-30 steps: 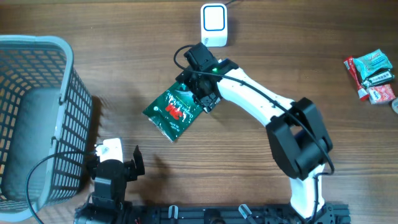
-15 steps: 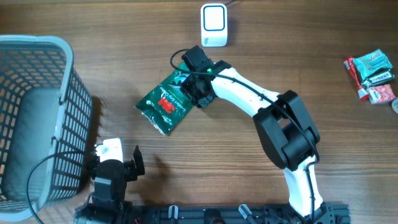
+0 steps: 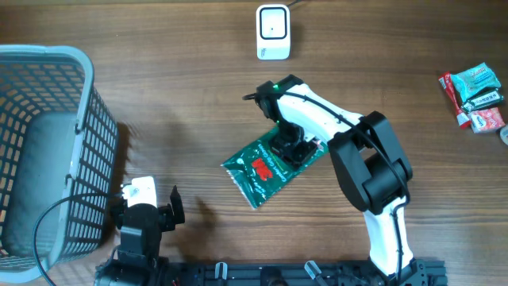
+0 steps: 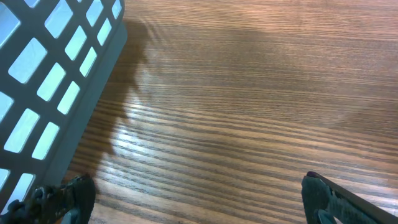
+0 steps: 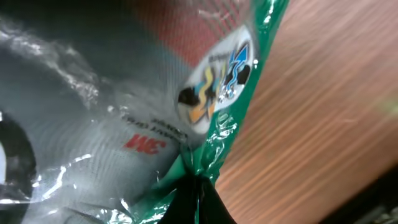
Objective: Scan the item barcode
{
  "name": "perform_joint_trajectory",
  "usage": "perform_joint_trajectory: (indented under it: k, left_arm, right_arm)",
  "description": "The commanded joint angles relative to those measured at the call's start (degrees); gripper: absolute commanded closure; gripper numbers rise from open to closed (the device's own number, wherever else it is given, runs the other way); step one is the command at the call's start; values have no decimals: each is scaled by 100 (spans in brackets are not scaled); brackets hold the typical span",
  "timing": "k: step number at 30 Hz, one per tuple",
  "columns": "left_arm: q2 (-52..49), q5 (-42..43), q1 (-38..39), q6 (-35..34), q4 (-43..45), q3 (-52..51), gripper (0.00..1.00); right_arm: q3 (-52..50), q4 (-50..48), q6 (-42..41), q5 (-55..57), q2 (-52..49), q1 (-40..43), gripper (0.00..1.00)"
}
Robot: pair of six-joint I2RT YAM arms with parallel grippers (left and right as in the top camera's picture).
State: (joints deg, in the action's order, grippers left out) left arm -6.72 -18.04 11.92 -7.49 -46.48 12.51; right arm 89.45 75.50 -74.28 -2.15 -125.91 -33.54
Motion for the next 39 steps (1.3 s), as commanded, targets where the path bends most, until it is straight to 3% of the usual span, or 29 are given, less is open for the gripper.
perform_joint_trajectory:
  k: [1,4,5,6,10,12,19,26,27,29,30,33,34,39]
  left_arm:
    - [35,48,-31,107,-7,-52,0]
    - [35,48,-31,107,-7,-52,0]
    - [35,48,-31,107,-7,-52,0]
    - [35,48,-31,107,-7,-52,0]
    - [35,48,-31,107,-7,-52,0]
    - [35,48,-31,107,-7,-52,0]
    - [35,48,-31,107,-7,-52,0]
    - [35,48,-31,107,-7,-52,0]
    - [35,48,-31,107,-7,-52,0]
    - [35,48,-31,107,-7,-52,0]
    - [35,48,-31,107,-7,-52,0]
    - [35,48,-31,107,-7,-52,0]
    - [35,48,-31,107,-7,-52,0]
    - [35,48,-31,107,-7,-52,0]
  right_arm:
    - [-11,26,332,431,955,4,67]
    - [-11,42,380,431,1714,4,17]
    - [-11,31,358,461,1915,4,6]
    - [-11,11,304,531,2026,2,0]
    - [-114,42,101,308,2037,2,0]
    - [-455,-127,-557,225,2035,2,0]
    - [-2111,-2651,-756,-527,2024,-2,1]
    - [-2616,-3353,-1032,-339,1530,-2,0]
    - [-2616,-3353,-1027,-337,1405,9,4]
    - [-2616,-3351,-1032,-345,1088,26,33]
    - [-2614,-3373,-1036,-350,986,26,55]
    - [-2557,-3386,-986,-393,994,81,88]
    - [-2494,-3300,-970,-356,1047,111,95]
    - [-1790,-1989,-986,-448,1589,247,95]
